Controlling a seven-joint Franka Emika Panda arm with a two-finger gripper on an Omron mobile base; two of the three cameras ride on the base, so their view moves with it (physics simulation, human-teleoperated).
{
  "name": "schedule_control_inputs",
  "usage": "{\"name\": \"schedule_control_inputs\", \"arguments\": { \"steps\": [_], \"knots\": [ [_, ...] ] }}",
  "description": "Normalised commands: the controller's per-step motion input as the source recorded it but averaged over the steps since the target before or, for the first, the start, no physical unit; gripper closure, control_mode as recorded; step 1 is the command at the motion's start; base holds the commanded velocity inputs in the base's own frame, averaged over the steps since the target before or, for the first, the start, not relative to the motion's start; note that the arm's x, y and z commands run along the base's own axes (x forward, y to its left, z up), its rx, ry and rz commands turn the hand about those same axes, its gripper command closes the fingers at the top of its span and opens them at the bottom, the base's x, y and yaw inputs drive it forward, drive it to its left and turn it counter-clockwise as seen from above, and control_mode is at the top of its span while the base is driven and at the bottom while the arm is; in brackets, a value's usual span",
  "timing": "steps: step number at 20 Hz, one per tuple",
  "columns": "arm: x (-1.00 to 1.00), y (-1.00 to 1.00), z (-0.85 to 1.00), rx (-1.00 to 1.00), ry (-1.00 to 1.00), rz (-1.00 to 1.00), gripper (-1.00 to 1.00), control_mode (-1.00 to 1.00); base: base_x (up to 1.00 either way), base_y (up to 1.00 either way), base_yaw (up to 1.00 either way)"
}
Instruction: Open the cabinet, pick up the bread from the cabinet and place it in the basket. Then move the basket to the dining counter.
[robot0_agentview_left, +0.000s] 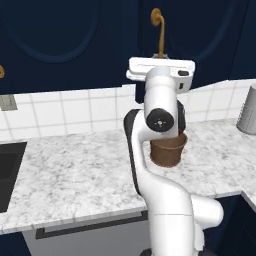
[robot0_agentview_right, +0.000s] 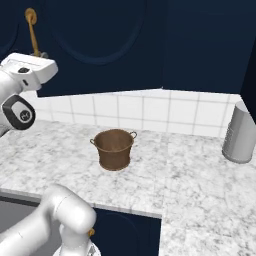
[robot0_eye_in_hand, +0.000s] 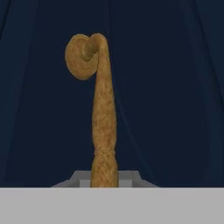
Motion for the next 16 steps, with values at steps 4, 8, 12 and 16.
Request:
{"name": "schedule_control_inputs", "arguments": {
  "steps": [4, 8, 12, 16],
  "knots": [
    [-1.00, -0.59, 0.12, 0.00, 0.13, -0.16, 1.00, -1.00, 0.00, 0.00, 0.00],
    [-1.00, -0.62, 0.06, 0.00, 0.11, -0.14, 1.00, -1.00, 0.00, 0.00, 0.00],
    [-0.76, -0.55, 0.02, 0.00, 0.09, -0.06, 1.00, -1.00, 0.00, 0.00, 0.00],
    [-0.49, -0.38, 0.00, 0.00, 0.06, 0.00, 1.00, -1.00, 0.00, 0.00, 0.00]
  ]
}}
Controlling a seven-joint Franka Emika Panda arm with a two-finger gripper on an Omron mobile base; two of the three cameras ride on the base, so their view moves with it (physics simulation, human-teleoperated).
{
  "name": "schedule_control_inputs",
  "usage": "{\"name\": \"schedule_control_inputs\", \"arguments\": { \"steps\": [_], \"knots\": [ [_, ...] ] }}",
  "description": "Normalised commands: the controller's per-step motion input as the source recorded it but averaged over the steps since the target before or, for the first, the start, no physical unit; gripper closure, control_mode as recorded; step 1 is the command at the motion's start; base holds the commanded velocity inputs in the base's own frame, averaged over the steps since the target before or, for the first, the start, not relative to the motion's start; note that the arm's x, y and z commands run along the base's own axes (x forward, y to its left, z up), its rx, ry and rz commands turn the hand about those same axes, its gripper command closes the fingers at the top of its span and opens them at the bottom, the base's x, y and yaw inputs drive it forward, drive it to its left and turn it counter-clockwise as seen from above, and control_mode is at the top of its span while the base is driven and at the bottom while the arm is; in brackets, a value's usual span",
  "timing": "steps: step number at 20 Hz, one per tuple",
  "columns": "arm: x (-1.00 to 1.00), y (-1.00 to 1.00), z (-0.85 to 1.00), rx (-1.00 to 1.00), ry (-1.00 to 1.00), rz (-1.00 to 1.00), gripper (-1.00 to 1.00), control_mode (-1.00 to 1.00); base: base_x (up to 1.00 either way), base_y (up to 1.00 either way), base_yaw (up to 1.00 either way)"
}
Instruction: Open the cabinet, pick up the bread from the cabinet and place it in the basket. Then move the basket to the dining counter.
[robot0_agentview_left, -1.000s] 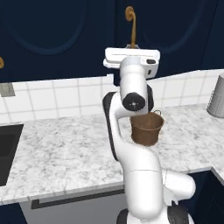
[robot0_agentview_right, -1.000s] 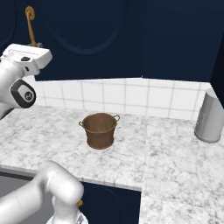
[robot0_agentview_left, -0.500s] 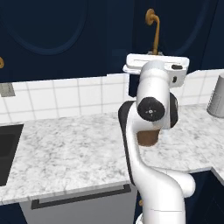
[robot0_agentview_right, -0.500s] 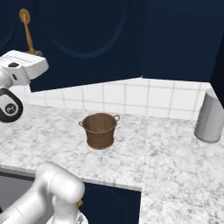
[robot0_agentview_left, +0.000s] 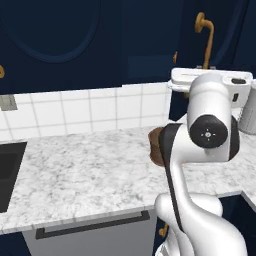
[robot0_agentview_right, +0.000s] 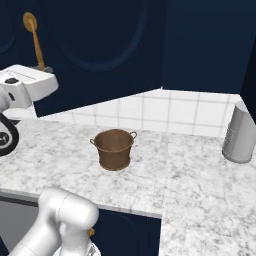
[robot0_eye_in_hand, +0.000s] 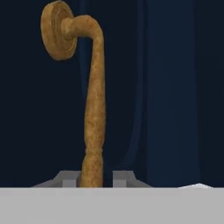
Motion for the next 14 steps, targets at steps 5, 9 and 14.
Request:
{"name": "schedule_control_inputs", "arguments": {
  "steps": [5, 9, 14],
  "knots": [
    [-0.31, -0.28, 0.00, 0.00, 0.01, 0.00, 1.00, -1.00, 0.00, 0.00, 0.00],
    [-0.15, -0.04, 0.00, 0.00, 0.00, 0.00, -1.00, -1.00, 0.00, 0.00, 0.00],
    [-0.69, 0.17, 0.00, 0.00, 0.00, 0.00, -1.00, -1.00, 0.00, 0.00, 0.00]
  ]
}}
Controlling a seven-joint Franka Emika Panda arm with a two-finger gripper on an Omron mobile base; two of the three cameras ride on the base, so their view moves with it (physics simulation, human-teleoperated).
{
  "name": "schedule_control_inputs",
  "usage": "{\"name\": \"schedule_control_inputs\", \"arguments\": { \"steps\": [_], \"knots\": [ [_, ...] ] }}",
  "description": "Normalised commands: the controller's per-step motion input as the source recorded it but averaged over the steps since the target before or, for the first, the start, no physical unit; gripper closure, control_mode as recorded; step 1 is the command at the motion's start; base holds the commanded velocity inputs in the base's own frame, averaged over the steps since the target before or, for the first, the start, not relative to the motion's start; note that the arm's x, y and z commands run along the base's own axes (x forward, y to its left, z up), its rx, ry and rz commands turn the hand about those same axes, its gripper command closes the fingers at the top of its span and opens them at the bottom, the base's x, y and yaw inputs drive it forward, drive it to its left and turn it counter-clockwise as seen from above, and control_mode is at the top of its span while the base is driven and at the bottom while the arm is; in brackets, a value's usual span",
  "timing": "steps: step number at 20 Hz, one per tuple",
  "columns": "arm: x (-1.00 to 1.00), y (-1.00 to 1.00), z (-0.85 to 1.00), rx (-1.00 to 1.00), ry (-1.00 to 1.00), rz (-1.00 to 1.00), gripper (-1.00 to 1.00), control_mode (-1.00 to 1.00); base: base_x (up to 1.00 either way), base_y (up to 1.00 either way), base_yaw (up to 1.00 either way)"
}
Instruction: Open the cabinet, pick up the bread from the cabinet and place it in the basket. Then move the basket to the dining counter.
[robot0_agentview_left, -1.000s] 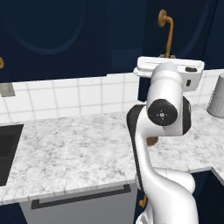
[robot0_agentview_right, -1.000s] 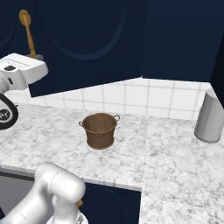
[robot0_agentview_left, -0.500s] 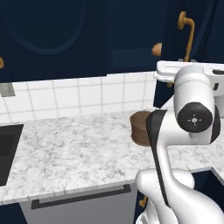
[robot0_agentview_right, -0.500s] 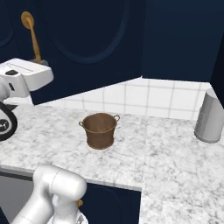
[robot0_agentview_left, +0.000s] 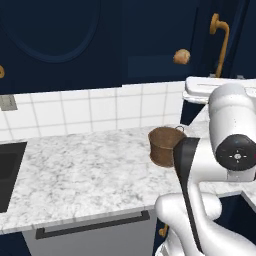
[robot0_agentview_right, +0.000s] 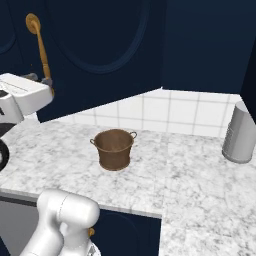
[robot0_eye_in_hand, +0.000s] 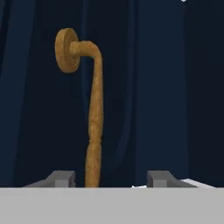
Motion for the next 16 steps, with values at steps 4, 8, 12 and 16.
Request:
{"name": "schedule_control_inputs", "arguments": {
  "steps": [4, 8, 12, 16],
  "knots": [
    [-0.79, 0.48, 0.00, 0.00, 0.00, 0.07, -1.00, -1.00, 0.00, 0.00, 0.00],
    [-0.65, 0.95, 0.00, -0.01, 0.02, 0.02, -1.00, -1.00, 0.00, 0.00, 0.00],
    [0.21, 0.88, 0.01, 0.00, 0.02, -0.04, -1.00, -1.00, 0.00, 0.00, 0.00],
    [0.59, 0.26, 0.05, 0.01, 0.01, -0.10, -1.00, -1.00, 0.00, 0.00, 0.00]
  ]
}}
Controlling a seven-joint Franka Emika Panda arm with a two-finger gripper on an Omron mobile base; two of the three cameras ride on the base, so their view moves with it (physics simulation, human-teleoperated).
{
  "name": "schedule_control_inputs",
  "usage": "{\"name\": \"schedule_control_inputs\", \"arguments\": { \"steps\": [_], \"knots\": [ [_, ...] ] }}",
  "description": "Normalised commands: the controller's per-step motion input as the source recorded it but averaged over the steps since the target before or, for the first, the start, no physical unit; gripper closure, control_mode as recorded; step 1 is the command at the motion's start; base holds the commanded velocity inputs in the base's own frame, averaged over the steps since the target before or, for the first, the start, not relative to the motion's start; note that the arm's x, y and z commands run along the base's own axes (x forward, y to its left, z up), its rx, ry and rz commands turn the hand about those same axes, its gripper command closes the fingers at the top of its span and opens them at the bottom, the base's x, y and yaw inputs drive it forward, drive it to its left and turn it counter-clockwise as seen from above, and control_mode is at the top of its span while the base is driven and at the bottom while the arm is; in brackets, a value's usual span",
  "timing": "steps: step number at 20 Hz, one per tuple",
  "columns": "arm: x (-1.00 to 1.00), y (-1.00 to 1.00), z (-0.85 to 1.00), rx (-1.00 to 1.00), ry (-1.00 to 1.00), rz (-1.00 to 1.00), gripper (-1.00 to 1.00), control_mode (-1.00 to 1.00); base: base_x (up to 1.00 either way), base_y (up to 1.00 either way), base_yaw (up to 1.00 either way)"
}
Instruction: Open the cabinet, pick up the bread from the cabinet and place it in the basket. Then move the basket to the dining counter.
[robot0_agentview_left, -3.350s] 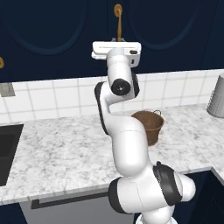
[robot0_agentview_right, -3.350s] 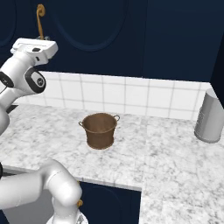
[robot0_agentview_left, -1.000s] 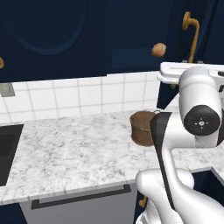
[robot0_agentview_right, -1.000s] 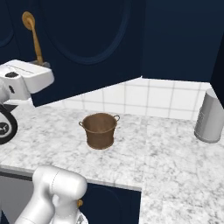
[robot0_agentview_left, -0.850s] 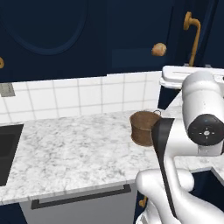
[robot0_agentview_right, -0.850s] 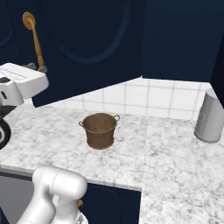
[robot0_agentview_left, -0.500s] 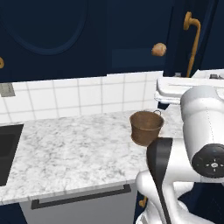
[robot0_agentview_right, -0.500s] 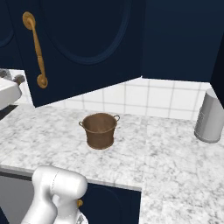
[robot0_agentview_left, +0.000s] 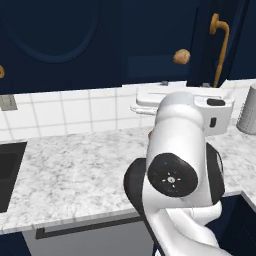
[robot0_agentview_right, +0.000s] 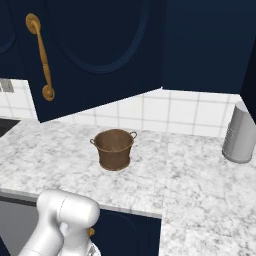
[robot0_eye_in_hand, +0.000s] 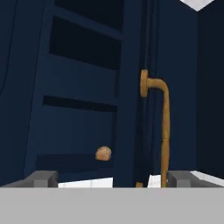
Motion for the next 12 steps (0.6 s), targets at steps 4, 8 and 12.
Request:
{"name": "schedule_control_inputs", "arguments": {
  "steps": [4, 8, 12],
  "knots": [
    [0.61, 0.07, 0.00, 0.03, 0.03, -0.17, -1.00, -1.00, 0.00, 0.00, 0.00],
    [0.43, -0.06, 0.00, 0.03, 0.00, -0.27, -1.00, -1.00, 0.00, 0.00, 0.00],
    [0.32, -0.21, -0.01, 0.03, 0.00, -0.38, -1.00, -1.00, 0.00, 0.00, 0.00]
  ]
}}
